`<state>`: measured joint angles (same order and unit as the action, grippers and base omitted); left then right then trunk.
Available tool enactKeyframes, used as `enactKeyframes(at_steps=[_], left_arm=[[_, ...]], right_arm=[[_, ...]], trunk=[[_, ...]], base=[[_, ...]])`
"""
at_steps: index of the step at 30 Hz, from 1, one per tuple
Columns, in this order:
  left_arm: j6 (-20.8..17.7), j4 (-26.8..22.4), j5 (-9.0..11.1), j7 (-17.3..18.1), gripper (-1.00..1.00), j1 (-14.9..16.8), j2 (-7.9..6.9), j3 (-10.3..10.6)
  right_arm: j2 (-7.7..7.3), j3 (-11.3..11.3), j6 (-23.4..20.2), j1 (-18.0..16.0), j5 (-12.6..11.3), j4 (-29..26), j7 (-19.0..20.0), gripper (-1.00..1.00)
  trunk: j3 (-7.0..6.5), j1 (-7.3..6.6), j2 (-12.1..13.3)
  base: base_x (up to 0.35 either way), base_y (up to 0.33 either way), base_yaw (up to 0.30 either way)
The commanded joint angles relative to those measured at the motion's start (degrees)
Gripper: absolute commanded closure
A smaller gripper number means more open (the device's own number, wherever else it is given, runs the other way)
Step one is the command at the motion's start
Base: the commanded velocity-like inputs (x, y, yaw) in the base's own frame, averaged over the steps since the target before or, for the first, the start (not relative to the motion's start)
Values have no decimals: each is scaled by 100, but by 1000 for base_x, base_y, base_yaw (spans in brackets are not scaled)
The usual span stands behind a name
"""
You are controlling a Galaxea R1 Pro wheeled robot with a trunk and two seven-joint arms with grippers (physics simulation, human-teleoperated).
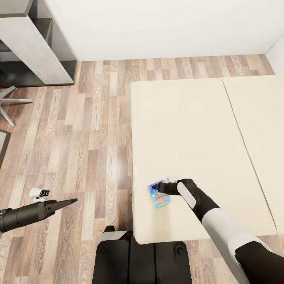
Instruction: Put all the toys in the child's room - the three board games (two on the bed and one on the table), the two jigsaw puzzles on the table, and the tennis ball on the table - inside the toy box on the table in the child's room.
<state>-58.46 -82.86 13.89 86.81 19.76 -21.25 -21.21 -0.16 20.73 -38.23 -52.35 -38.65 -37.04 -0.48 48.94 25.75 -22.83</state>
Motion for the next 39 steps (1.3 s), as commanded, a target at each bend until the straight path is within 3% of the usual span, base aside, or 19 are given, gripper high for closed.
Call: enactKeyframes(at_steps=[1, 39], left_arm=[[-61, -1, 0, 20, -100, 1, -2, 1], [-61, 2, 0, 20, -100, 1, -2, 1]], right_arm=[[-2, 10, -21, -3, -2, -5, -5, -100], [-2, 1, -34, -4, -2, -5, -5, -100]], trunk=[[6, 3, -9], [6, 3, -9]], base=[[0, 140, 0], [-9, 65, 0]])
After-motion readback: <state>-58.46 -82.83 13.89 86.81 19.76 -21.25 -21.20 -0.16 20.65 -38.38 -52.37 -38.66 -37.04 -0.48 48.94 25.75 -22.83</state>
